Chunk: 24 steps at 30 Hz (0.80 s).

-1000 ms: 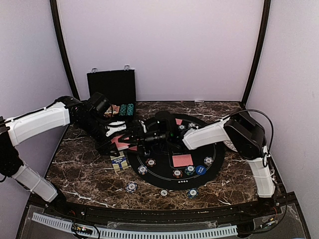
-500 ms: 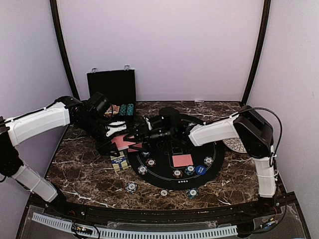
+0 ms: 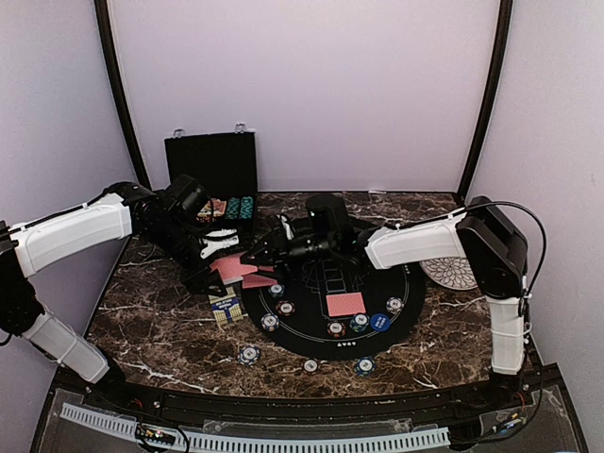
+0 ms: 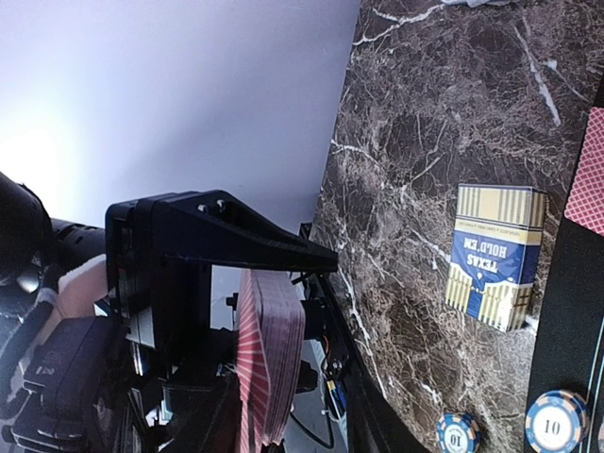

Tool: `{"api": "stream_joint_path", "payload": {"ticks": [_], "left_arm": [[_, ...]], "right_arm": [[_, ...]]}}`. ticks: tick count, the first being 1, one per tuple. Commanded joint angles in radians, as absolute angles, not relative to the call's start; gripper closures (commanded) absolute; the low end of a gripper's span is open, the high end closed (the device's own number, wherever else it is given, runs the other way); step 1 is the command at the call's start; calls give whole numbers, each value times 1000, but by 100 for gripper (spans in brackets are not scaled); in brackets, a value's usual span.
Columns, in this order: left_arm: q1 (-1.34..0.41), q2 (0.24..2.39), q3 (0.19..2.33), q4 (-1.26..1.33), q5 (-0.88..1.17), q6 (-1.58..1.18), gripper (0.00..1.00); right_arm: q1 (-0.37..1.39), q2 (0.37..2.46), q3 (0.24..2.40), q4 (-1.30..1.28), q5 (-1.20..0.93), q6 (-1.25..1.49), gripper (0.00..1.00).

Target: Distribute texas hold em gaming equipment

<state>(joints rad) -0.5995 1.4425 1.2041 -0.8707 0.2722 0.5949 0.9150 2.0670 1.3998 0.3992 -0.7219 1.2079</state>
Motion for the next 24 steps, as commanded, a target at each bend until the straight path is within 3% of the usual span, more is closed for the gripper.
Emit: {"api": "stream_joint_path", "payload": {"ticks": [1, 5, 12, 24], "left_arm": [[-598, 1424, 1216, -873, 287, 607, 100], [-598, 1428, 1216, -872, 282, 607, 100], [-598, 1436, 1214, -870, 270, 609, 100], [-598, 1434, 1207, -867, 261, 614, 100]], "right_arm": [[912, 2029, 1393, 431, -734, 1215, 67], [913, 2018, 1366, 466, -741, 1230, 75], [889, 1987, 1342, 464, -746, 1232, 99], [783, 1915, 1314, 418, -781, 1219, 100]]}}
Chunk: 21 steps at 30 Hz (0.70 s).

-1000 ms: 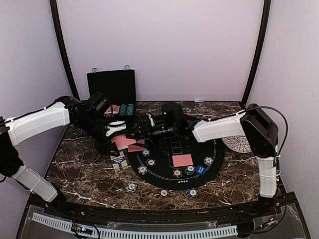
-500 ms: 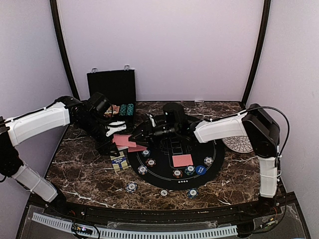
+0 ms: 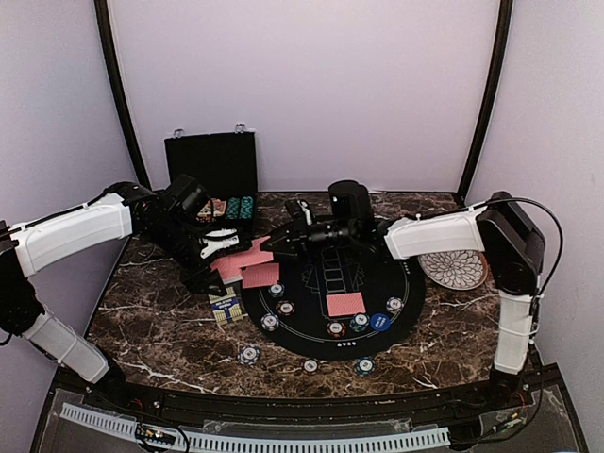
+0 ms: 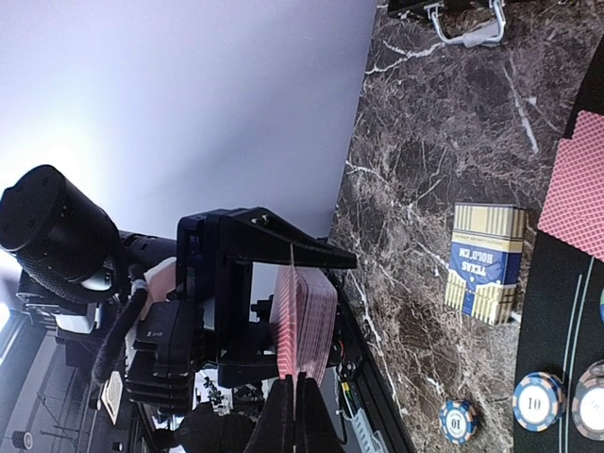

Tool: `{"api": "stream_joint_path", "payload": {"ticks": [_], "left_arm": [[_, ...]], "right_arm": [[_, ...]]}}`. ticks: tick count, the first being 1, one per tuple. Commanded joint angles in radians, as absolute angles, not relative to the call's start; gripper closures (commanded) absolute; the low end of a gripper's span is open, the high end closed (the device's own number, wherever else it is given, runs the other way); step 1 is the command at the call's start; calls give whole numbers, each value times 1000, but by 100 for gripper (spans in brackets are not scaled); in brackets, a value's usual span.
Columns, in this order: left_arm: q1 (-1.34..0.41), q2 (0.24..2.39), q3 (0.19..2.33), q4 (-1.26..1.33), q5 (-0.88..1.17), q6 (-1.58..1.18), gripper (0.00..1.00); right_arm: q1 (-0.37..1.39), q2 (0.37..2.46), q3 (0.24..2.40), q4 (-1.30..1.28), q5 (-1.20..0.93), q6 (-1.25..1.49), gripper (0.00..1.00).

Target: Distribute texas hold em gaming equipment

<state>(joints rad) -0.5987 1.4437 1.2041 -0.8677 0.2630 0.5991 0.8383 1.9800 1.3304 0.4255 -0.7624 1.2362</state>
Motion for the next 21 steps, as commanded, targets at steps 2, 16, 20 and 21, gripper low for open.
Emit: {"api": "stream_joint_path", "payload": {"ticks": [2, 16, 20, 21], "left_arm": [[-598, 1432, 1206, -867, 261, 615, 100], [-598, 1417, 1202, -888, 256, 619, 100], [-598, 1419, 1196, -885, 256, 620, 100], [-598, 1420, 1197, -885, 256, 620, 100]], "right_arm": [[738, 1901, 1308, 396, -791, 1206, 100], [383, 2086, 1571, -47, -728, 902, 100], [343, 2183, 1674, -99, -701, 880, 100], [339, 2207, 1703, -122, -692, 868, 100]]}}
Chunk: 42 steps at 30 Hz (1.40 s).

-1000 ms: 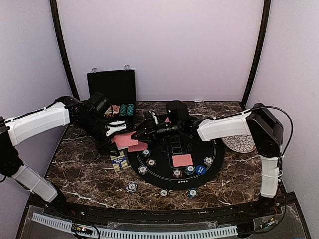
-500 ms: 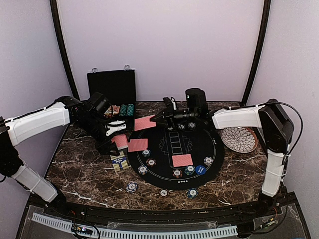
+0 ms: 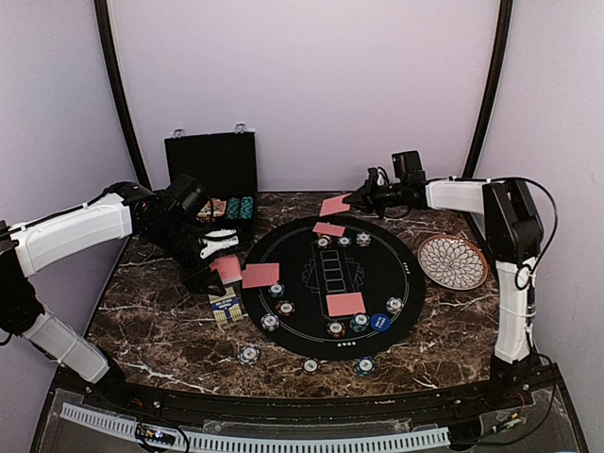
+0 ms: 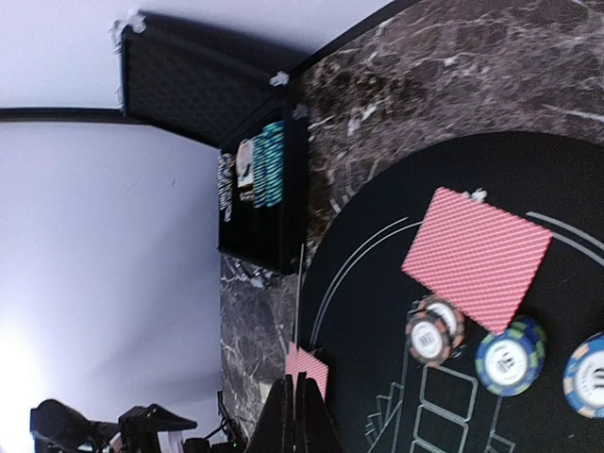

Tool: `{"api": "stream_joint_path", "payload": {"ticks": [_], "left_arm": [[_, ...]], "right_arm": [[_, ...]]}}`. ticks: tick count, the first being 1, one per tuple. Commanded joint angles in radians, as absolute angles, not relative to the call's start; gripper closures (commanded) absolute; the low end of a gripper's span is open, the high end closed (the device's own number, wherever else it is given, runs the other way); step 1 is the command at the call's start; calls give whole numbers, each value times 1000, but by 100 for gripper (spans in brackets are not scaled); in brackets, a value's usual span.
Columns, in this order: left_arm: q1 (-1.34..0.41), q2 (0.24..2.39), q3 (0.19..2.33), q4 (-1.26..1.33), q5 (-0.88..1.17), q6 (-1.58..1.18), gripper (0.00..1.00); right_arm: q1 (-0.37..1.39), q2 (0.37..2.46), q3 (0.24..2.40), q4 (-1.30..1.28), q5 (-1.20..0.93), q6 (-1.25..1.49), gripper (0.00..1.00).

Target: Distribute texas hold em gaming equipment

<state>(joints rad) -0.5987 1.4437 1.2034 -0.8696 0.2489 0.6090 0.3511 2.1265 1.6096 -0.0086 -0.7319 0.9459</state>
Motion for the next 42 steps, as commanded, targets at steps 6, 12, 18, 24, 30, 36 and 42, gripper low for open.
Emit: {"api": "stream_joint_path", "payload": {"ticks": [6, 12, 18, 24, 30, 36, 42], "left_arm": [[-598, 1426, 1201, -883, 265, 621, 100], [-598, 1426, 1196, -881, 266, 623, 100], [-598, 1418, 1189, -879, 265, 624, 100], [-598, 1413, 1191, -881, 265, 621, 100], [-598, 1403, 1192, -884, 265, 619, 100], [-598, 1395, 1192, -885, 269, 617, 100], [-598, 1397, 1195, -876, 273, 614, 100]], "right_arm": [[337, 2311, 1808, -167, -683, 874, 100], [339, 2357, 1827, -173, -678, 883, 100], [346, 2348, 1842, -242, -637, 829, 72], [349, 2281, 1832, -315, -569, 774, 58], [368, 2189, 1808, -382, -474, 719, 51], [414, 2059, 1713, -409, -389, 699, 48], [508, 1883, 1498, -252, -434, 761, 37]]}}
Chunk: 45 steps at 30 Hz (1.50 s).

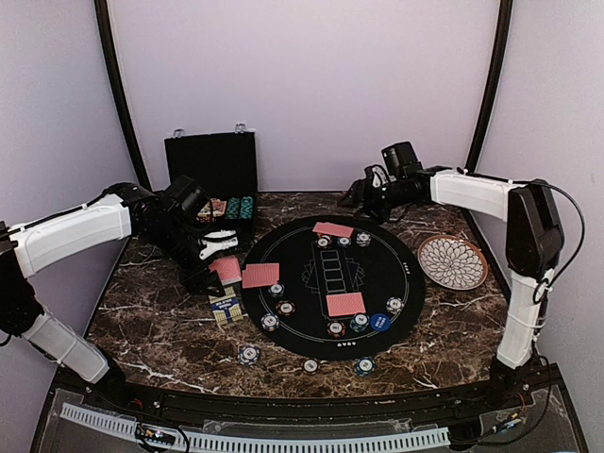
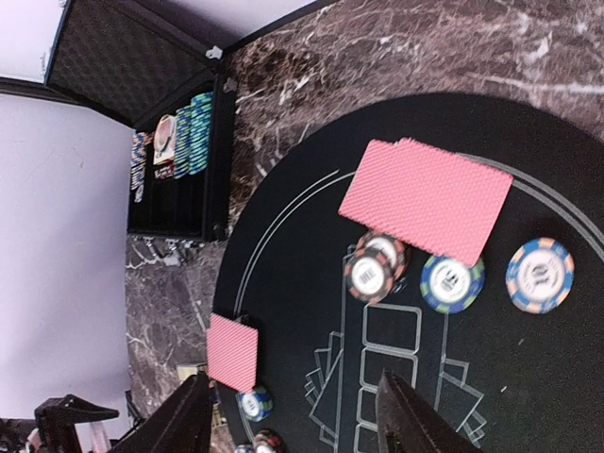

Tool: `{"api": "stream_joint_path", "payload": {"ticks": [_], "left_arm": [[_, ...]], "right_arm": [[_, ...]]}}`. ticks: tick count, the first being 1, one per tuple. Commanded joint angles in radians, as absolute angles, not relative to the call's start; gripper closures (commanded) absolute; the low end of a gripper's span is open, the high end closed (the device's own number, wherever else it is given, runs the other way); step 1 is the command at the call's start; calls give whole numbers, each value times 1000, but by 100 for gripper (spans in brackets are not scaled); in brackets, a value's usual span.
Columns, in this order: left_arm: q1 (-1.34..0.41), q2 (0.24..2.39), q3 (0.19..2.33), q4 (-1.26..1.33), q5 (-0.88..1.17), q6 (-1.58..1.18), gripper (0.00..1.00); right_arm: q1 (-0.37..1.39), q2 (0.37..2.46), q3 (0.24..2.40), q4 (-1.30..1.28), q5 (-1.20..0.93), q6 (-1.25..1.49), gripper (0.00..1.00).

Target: Distribute texas hold em gaming equipment

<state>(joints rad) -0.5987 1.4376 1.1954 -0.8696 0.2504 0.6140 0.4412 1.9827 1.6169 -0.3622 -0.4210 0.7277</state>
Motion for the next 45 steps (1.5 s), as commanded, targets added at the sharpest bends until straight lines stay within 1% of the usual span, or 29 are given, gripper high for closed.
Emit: {"api": "stream_joint_path", "payload": {"ticks": [1, 6, 8, 11, 17, 27, 45], "left_arm": [[-598, 1399, 1196, -873, 274, 614, 100], [-598, 1412, 1206, -866, 277, 610, 100], [-598, 1415, 1211, -865, 279, 609, 100], [-598, 1416, 1214, -858, 283, 608, 100], [-598, 1425, 1224, -857, 286, 602, 100], [-598, 1421, 1226, -858, 288, 597, 100], [-600, 1422, 1229, -860, 290, 589, 100]], "right_arm": [[530, 1858, 1465, -216, -453, 780, 35], [652, 1783, 1289, -13, -551, 906, 29], [708, 1772, 1242, 108, -579, 958, 27], [798, 1789, 1226, 180, -600, 1006, 25], [898, 1866, 1255, 286, -629, 1069, 25], [957, 1999, 1328, 429, -674, 1146, 25], [974, 2065, 1360, 545, -697, 1226, 25]]}}
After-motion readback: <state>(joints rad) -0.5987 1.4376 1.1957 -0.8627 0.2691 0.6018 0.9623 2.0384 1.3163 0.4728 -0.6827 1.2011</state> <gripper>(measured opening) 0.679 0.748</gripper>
